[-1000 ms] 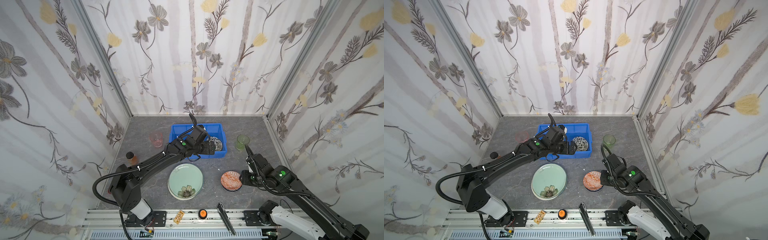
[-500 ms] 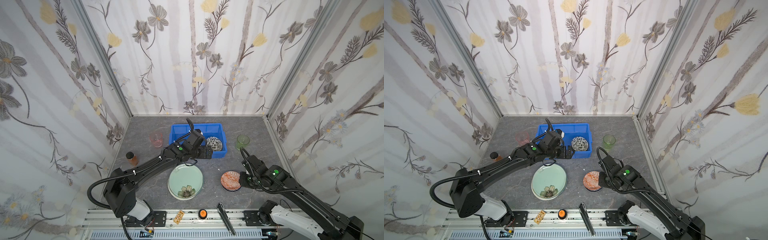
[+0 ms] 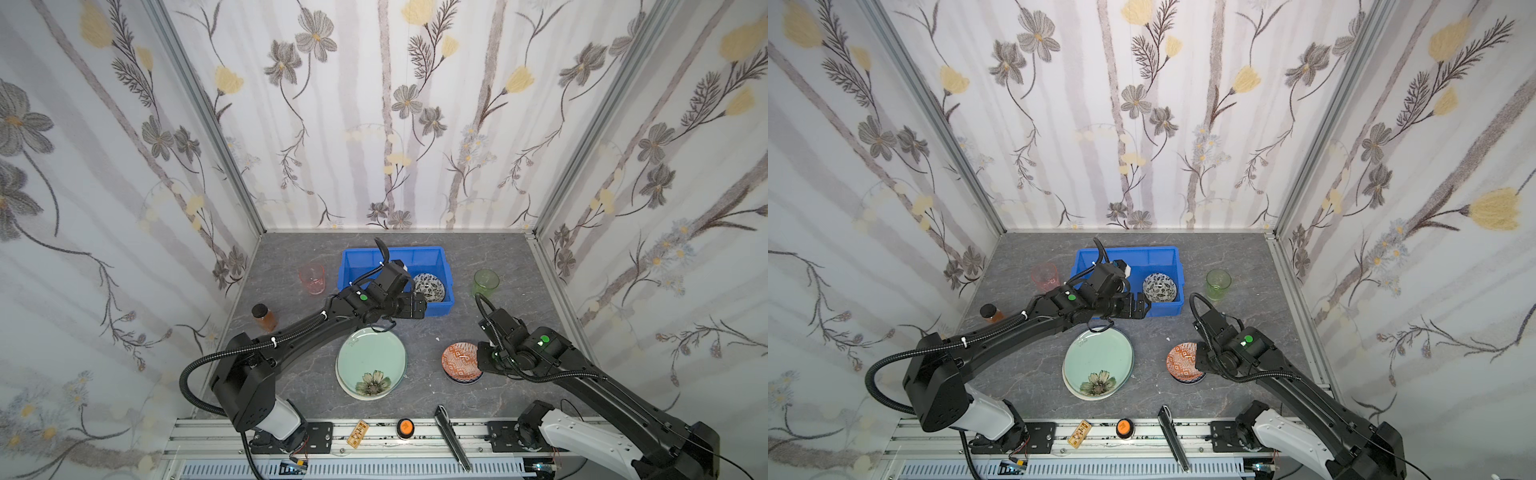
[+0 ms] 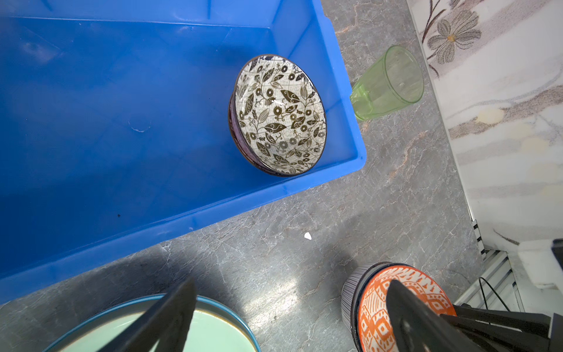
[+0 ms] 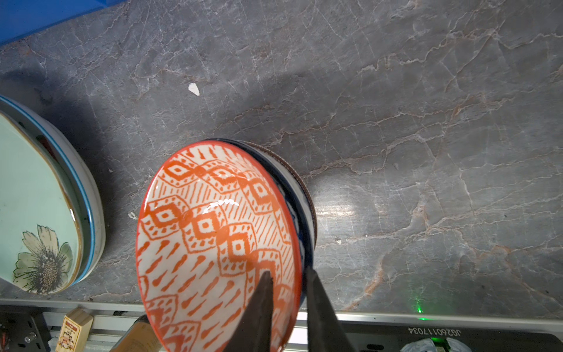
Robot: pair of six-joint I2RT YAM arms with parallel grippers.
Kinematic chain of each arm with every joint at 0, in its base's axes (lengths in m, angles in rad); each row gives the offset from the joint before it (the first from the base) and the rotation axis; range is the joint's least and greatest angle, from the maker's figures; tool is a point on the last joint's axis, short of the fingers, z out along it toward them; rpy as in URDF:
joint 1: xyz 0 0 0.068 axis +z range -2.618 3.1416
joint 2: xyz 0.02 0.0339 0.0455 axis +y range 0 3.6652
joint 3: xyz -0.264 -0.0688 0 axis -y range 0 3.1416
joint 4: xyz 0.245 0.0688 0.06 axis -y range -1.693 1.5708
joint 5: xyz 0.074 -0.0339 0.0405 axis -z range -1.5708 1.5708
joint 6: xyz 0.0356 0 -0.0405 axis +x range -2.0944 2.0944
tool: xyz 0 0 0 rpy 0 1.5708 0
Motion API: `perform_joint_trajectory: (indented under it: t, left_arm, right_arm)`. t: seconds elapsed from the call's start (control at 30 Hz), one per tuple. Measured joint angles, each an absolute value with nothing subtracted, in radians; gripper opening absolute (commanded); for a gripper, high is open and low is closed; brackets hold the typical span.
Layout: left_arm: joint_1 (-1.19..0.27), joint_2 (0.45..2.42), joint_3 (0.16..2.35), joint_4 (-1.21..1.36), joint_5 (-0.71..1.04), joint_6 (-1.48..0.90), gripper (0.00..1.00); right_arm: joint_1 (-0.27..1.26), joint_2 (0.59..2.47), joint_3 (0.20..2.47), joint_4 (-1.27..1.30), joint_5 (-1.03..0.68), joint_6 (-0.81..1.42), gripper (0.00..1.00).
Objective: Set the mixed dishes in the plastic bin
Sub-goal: 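Tilt the orange-patterned bowl up with the right gripper while the left gripper grasps its rim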
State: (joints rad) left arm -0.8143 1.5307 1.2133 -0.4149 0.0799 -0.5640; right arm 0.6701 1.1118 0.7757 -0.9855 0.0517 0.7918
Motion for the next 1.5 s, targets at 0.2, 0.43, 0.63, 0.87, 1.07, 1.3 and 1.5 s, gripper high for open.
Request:
perform_joint_trajectory:
  t: [0.2, 0.43, 0.63, 0.87, 1.07, 1.3, 1.5]
  left_arm:
    - [-0.814, 1.537, 1.213, -0.414, 0.083, -0.565, 1.00]
    - [-0.814, 1.539, 1.211, -0.414, 0.086, -0.568, 1.00]
    - [-0.814, 1.539, 1.208, -0.414, 0.091, -0.575, 1.00]
    - [-0.814, 1.534, 1.206, -0.413, 0.097, -0.580, 1.00]
    - [-0.816, 1.526, 1.188, -0.408, 0.099, -0.596, 1.00]
    - [-0.855, 1.505, 1.168, -0.405, 0.110, -0.617, 1.00]
    - [-0.920, 1.497, 1.147, -0.400, 0.113, -0.665, 0.99]
  right_arm:
    - [0.670, 1.126, 0.775, -0.978, 0.056, 0.791, 0.16]
    - [0.670, 1.133, 0.779, -0.977, 0.073, 0.786, 0.08]
    - [0.670, 1.137, 0.792, -0.981, 0.080, 0.780, 0.04]
    - [0.670, 1.137, 0.800, -0.982, 0.085, 0.776, 0.00]
    - [0.670, 1.134, 0.813, -0.983, 0.089, 0.765, 0.00]
    - [0.670, 1.127, 0.846, -0.987, 0.088, 0.749, 0.00]
    - [0.668, 1.141, 0.908, -0.987, 0.092, 0.727, 0.00]
